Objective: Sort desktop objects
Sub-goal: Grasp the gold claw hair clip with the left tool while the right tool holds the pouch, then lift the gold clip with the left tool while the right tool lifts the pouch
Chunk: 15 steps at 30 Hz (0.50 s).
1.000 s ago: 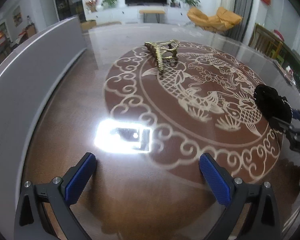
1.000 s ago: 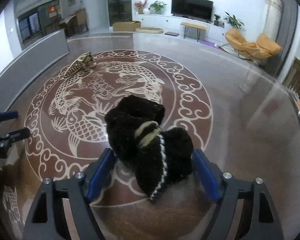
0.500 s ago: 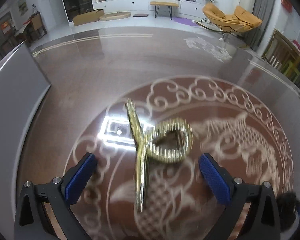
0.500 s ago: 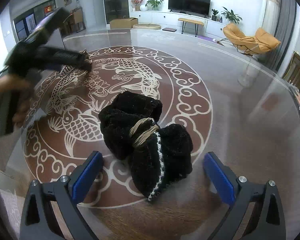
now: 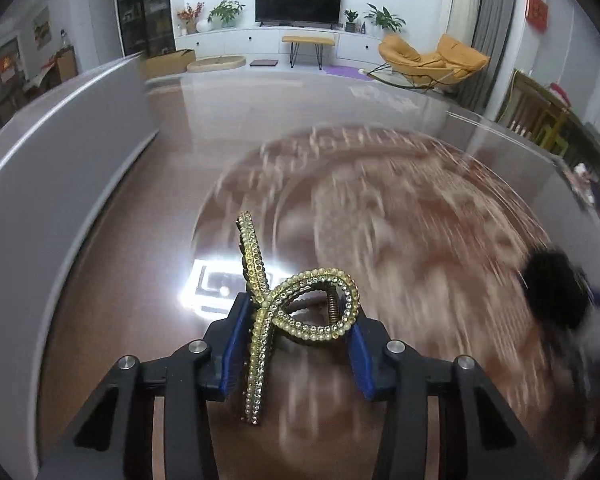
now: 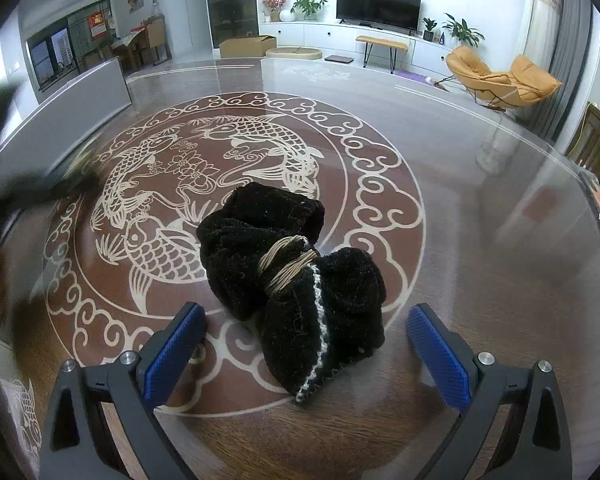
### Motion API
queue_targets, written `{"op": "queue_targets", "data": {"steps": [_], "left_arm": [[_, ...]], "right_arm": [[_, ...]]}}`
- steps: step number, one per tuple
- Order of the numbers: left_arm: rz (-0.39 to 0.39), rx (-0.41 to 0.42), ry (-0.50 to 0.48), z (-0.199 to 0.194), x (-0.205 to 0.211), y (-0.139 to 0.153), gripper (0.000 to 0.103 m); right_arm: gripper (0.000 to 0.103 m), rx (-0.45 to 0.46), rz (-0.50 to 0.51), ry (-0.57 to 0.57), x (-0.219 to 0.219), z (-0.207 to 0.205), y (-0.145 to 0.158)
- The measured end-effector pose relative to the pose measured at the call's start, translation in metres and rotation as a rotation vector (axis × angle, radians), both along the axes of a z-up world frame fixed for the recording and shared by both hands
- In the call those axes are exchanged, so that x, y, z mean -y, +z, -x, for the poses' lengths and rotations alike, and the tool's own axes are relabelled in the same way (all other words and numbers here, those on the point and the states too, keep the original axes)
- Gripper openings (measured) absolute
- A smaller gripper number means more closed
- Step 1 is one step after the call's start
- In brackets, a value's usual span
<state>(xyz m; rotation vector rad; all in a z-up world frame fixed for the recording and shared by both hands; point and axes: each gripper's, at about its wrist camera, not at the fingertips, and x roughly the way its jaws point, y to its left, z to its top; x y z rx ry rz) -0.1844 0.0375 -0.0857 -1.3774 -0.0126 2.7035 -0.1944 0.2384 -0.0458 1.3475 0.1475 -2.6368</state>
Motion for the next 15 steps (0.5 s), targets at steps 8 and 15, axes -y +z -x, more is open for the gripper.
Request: {"op": "queue_targets", "data": {"steps": [8, 15], "left_arm": [[0.007, -0.03, -0.012, -0.058, 0.009, -0.005, 0.046], [0.06, 0.019, -0.023, -0.053, -0.002, -0.01, 0.097]], "right_arm": [[0.102, 0.0, -0.003, -0.002, 0.0, 0.0, 0.0], [0.103, 0.002, -0.007, -0.005, -0.001, 0.001, 0.002]]}}
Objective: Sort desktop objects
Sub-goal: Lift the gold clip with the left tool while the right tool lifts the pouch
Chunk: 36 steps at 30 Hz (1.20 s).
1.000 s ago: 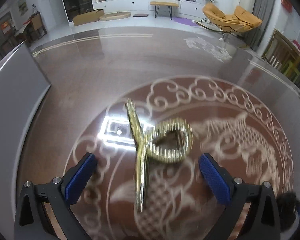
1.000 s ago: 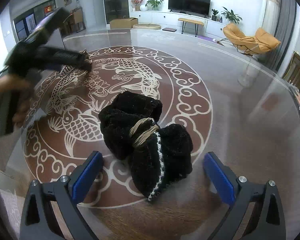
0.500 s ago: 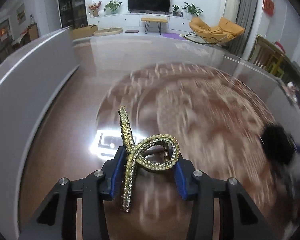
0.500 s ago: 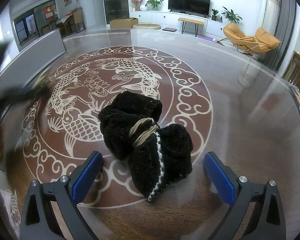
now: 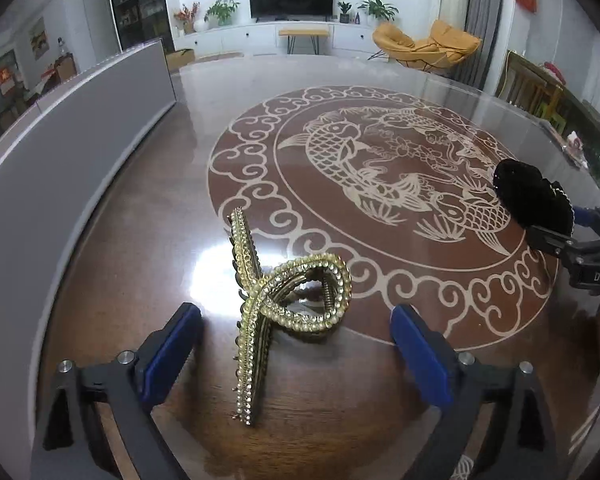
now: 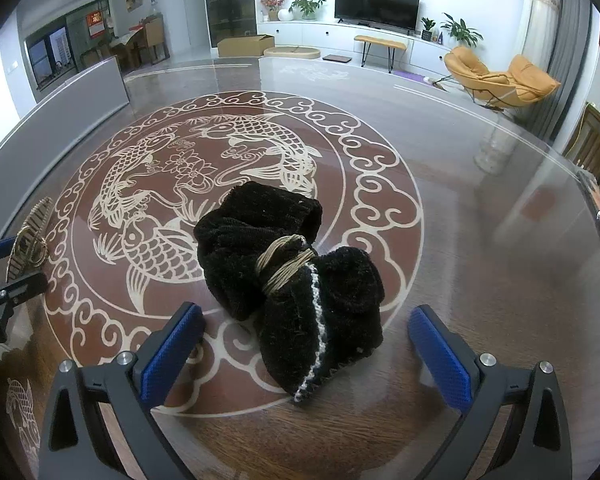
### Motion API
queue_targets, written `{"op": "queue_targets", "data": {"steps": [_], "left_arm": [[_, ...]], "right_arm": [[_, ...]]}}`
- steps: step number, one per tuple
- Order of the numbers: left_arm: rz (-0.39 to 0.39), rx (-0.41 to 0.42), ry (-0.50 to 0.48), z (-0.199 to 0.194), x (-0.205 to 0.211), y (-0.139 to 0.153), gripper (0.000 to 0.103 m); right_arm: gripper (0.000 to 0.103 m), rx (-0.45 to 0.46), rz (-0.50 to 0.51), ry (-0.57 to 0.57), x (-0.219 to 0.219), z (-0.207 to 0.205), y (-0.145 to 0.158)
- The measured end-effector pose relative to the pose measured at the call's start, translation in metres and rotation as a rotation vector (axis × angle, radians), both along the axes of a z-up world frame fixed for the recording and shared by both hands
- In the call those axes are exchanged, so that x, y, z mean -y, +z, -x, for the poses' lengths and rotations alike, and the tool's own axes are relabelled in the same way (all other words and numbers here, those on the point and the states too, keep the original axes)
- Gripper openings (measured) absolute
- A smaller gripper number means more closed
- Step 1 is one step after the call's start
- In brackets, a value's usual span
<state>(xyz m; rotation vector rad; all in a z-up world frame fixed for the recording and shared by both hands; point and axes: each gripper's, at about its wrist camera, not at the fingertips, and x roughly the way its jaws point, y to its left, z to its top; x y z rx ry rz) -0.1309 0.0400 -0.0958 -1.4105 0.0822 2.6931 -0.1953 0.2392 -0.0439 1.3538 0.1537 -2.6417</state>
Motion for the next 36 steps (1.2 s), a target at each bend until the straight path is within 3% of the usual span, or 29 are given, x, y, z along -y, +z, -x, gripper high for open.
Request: {"op": "queue_targets", "data": {"steps": [5, 25, 28, 32, 34, 35, 36], "left_arm": [[0.006, 0.01, -0.009, -0.002, -0.003, -0.002, 0.103], [0.0, 0.017, -0.022, 0.0, -0.003, -0.004, 0.103], [0.001, 0.029, -0.071, 0.001, -0.003, -0.004, 0.103], [0.01, 0.068, -0.117, 0.009, -0.003, -0.003, 0.103], [0.006, 0.095, -0.119, 0.018, -0.003, -0.002, 0.103], [-0.003, 0.073, -0.126, 0.018, -0.002, 0.002, 0.083], [0.008, 0.049, -0.127, 0.016, 0.0, 0.005, 0.053]], "right_arm": [[0.103, 0.0, 0.0, 0.0, 0.0, 0.0, 0.0], [0.103, 0.001, 0.012, 0.003, -0.001, 0.0, 0.001], [0.103, 0.041, -0.007, 0.11, -0.002, -0.001, 0.004], [0.103, 0.001, -0.18, 0.264, 0.009, 0.002, 0.016], [0.103, 0.005, -0.191, 0.297, 0.015, 0.013, 0.017], [0.094, 0.018, -0.164, 0.309, 0.015, 0.018, 0.017], [0.056, 0.052, -0.105, 0.313, 0.014, 0.025, 0.016]]}}
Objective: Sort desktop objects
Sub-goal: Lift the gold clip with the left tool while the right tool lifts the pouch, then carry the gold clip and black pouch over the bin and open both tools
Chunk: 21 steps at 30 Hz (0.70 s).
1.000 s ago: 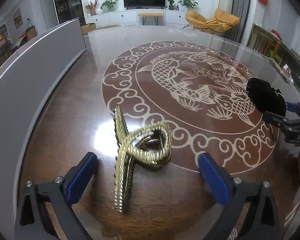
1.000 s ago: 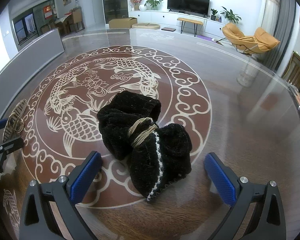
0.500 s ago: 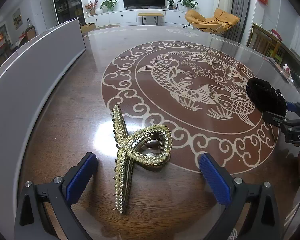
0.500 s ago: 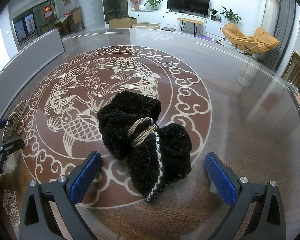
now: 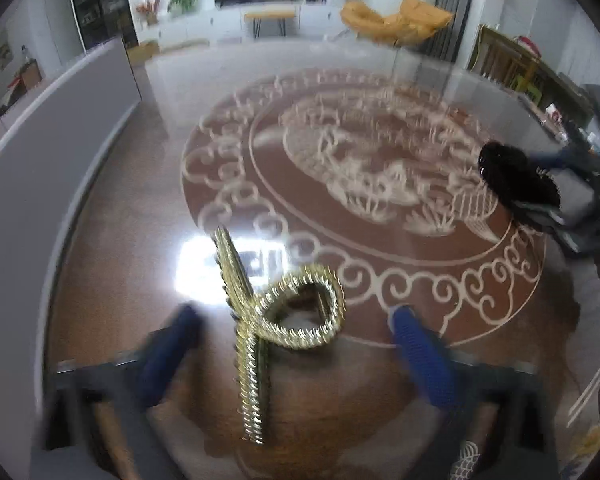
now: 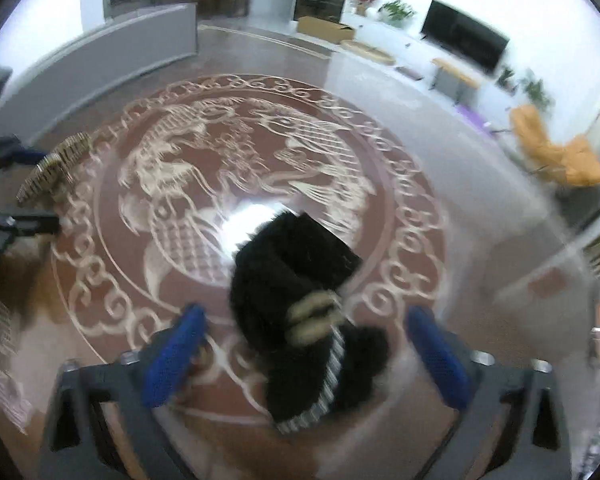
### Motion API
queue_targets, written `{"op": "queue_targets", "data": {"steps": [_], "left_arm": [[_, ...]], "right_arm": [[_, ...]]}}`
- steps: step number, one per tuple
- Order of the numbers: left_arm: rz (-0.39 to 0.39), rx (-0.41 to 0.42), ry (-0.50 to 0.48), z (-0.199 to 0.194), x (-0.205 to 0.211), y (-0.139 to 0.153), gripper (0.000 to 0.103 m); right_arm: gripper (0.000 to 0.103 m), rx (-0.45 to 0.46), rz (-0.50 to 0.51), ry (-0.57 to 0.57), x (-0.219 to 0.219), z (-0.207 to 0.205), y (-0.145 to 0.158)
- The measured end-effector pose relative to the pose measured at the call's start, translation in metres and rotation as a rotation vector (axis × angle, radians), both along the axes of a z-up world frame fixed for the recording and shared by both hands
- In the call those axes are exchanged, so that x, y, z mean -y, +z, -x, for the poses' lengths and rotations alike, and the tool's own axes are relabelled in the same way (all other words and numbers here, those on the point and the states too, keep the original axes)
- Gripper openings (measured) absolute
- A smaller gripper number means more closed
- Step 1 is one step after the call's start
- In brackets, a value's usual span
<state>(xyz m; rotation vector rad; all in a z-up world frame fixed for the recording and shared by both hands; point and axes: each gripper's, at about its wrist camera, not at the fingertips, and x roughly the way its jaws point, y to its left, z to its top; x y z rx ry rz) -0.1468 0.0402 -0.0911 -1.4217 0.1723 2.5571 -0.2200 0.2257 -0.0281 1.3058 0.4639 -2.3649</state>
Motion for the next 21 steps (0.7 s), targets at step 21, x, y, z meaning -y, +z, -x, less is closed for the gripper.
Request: {"op": "queue_targets", "data": {"steps": [21], "left_arm": [[-0.193, -0.21, 0.353, -0.061, 0.222, 0.151, 0.046]], "right_arm": [[0.036, -0.036, 0.386, 0.241, 0.232, -0.018, 0.158]]}}
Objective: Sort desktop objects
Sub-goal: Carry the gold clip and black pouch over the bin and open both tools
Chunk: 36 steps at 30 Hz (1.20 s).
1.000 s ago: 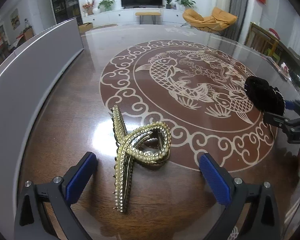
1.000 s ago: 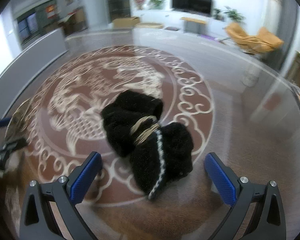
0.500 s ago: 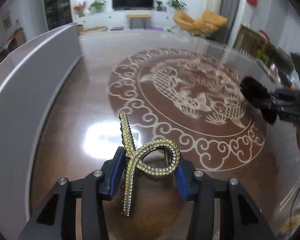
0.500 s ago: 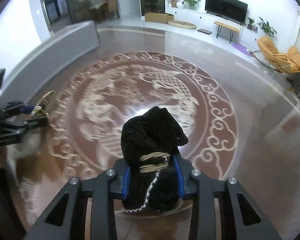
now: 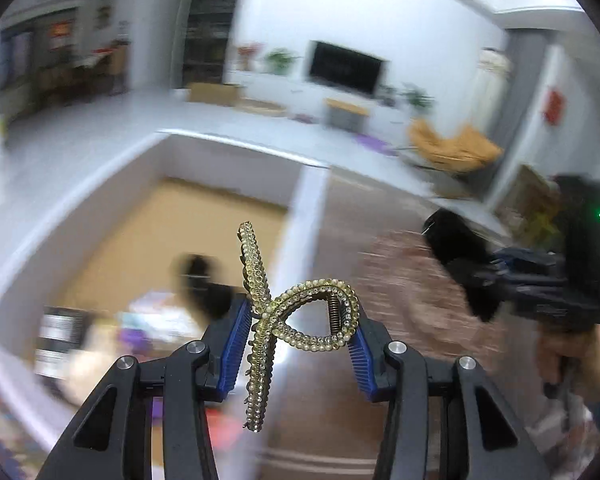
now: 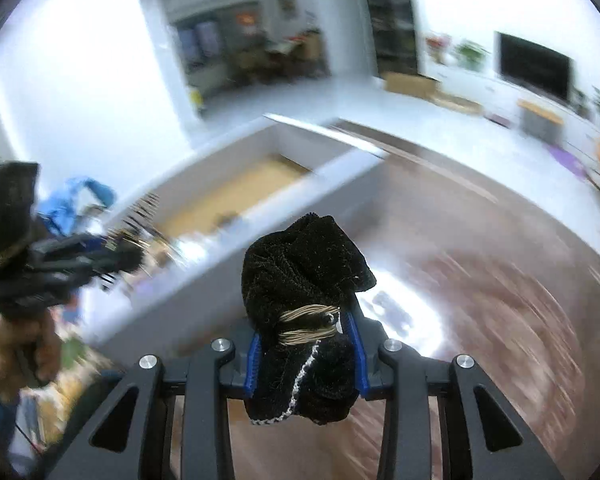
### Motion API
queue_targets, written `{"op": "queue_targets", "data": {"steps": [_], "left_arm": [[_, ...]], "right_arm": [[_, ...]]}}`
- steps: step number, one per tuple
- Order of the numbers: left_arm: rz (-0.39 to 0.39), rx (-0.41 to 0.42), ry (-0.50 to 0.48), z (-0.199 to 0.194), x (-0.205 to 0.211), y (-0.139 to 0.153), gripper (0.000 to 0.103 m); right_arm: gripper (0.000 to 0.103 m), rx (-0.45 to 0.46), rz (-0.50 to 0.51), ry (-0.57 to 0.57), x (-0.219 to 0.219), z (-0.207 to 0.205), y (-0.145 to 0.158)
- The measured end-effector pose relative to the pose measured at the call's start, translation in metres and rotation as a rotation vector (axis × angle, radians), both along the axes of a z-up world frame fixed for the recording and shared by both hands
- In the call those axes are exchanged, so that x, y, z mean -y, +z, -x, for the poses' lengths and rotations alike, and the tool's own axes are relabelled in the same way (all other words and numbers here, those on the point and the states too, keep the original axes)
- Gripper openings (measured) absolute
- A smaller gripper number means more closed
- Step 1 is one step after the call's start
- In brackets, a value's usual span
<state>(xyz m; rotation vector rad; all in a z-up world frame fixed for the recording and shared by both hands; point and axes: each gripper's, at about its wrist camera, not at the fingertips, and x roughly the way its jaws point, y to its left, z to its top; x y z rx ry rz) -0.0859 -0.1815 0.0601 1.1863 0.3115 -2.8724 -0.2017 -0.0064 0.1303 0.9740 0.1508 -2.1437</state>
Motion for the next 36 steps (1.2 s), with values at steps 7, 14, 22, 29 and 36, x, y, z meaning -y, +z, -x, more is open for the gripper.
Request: {"op": "queue_targets", "data": {"steps": [7, 14, 22, 29, 36], "left_arm": [[0.032, 0.209, 0.197, 0.013, 0.098, -0.055, 0.046], [0.059, 0.234, 0.271, 0.007, 0.112, -0.077, 0.08], [0.069, 0.037, 0.36, -0.024, 0.098, -0.022, 0.103], [0.106, 0.008, 0.489, -0.037, 0.082, 0.007, 0.103], [0.072, -0.002, 0.595, -0.048, 0.075, 0.004, 0.103]], "right_arm": [[0.039, 0.06, -0.026, 0.179, 0.188, 0.028, -0.008], [0.088, 0.223, -0.117, 0.154, 0.245, 0.049, -0.064], [0.103, 0.029, -0.104, 0.055, 0.201, 0.052, 0.002], [0.103, -0.051, -0.186, 0.046, 0.17, 0.038, 0.02], [0.103, -0.063, -0.209, 0.057, 0.164, 0.03, 0.012]]}}
